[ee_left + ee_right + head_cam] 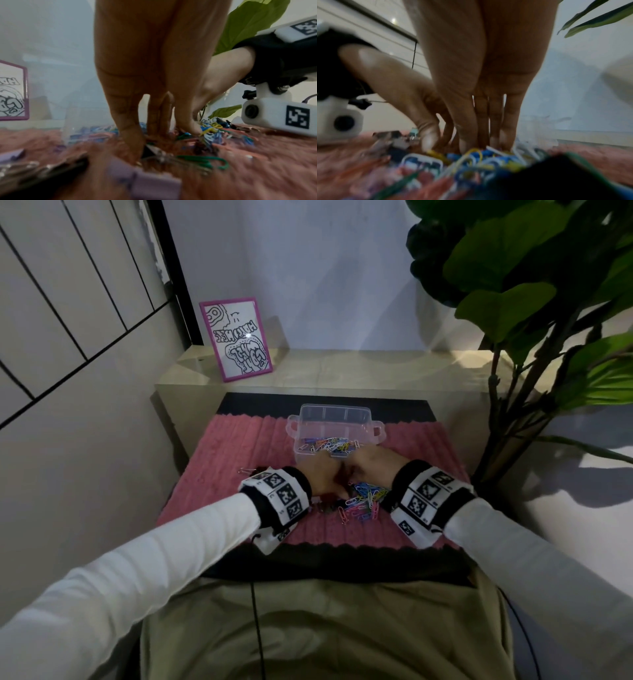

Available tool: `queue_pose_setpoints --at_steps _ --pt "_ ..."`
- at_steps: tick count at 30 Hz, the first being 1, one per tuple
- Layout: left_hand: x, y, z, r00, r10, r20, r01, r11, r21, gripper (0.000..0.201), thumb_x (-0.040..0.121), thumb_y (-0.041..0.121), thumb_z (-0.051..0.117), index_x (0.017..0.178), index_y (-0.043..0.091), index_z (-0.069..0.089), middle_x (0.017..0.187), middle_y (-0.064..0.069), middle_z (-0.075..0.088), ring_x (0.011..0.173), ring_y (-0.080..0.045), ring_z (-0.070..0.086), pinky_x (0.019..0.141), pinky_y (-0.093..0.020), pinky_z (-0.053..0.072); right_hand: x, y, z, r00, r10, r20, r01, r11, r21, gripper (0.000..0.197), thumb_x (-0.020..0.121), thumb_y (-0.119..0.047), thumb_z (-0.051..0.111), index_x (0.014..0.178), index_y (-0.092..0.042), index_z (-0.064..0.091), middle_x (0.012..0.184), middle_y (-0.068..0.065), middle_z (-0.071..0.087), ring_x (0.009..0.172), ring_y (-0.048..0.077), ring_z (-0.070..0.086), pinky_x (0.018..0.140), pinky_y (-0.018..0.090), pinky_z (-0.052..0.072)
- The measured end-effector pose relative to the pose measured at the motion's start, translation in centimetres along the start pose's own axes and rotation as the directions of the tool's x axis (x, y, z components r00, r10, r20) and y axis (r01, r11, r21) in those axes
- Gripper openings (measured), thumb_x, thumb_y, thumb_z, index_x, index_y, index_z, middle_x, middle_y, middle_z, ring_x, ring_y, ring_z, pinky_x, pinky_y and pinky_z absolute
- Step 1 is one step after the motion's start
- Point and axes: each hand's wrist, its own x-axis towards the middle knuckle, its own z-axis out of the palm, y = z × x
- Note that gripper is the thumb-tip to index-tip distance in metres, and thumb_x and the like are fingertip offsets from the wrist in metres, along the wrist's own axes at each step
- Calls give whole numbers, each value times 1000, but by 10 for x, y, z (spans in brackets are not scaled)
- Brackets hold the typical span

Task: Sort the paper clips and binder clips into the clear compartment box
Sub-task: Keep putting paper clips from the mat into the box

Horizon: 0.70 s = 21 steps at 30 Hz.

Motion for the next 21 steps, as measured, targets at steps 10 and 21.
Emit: queue_pose_setpoints --at_steps 10,21 --pt "6 16 3 982 -161 -102 162 987 1 28 92 14 45 104 -5 61 109 -23 64 103 -35 58 87 -37 44 4 -3 12 998 48 -38 -50 998 -34 10 81 -1 59 88 0 65 93 19 66 86 30 63 69 31 44" --pt "0 1 5 989 -85 -123 88 996 12 32 83 4 56 115 1 57 116 -20 61 109 -33 55 93 -38 44 -7 14 -4 988 116 -99 -81 950 301 10 78 2 63 79 -7 66 74 -1 63 66 8 59 70 25 51"
